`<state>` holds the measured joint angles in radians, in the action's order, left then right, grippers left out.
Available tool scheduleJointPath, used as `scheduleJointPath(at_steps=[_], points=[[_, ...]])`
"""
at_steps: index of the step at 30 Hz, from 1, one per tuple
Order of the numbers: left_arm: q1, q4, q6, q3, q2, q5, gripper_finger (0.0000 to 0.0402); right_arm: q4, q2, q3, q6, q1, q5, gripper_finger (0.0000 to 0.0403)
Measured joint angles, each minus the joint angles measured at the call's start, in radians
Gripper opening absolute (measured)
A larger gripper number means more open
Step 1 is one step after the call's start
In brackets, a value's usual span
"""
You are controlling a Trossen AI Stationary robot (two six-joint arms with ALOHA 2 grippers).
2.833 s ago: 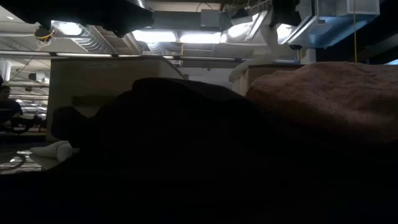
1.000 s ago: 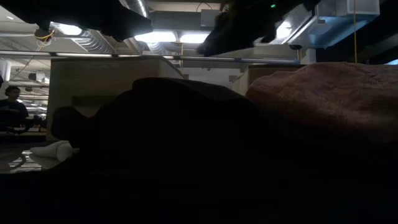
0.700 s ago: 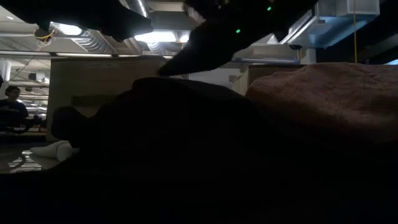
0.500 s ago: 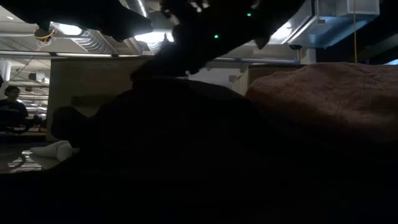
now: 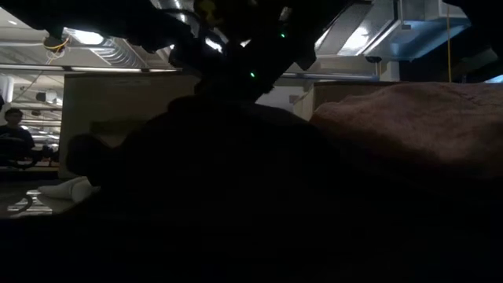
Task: Sort clothes
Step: Put the white patterned sock into the right laundry organizer
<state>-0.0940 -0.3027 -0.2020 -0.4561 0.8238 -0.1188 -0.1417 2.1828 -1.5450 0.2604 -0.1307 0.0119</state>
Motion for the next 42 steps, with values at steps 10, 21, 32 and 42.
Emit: scheduleJointPath(at_steps=[10,21,32,42], points=[[0.000,0.000,0.000,0.000,0.000,0.000,0.0189,-0.112,0.001,0.000,0.002,0.000,-0.031,0.0271],[0.000,0.000,0.000,0.000,0.000,0.000,0.0189,-0.122,0.018,0.001,0.075,0.007,-0.074,0.0158],[0.000,0.001,0.000,0.000,0.000,0.000,0.0189,-0.124,-0.021,0.002,0.189,0.005,-0.127,0.0019],[0.000,0.003,0.000,0.000,0.000,0.000,0.0189,-0.273,-0.194,0.002,0.244,-0.024,-0.341,0.0019]])
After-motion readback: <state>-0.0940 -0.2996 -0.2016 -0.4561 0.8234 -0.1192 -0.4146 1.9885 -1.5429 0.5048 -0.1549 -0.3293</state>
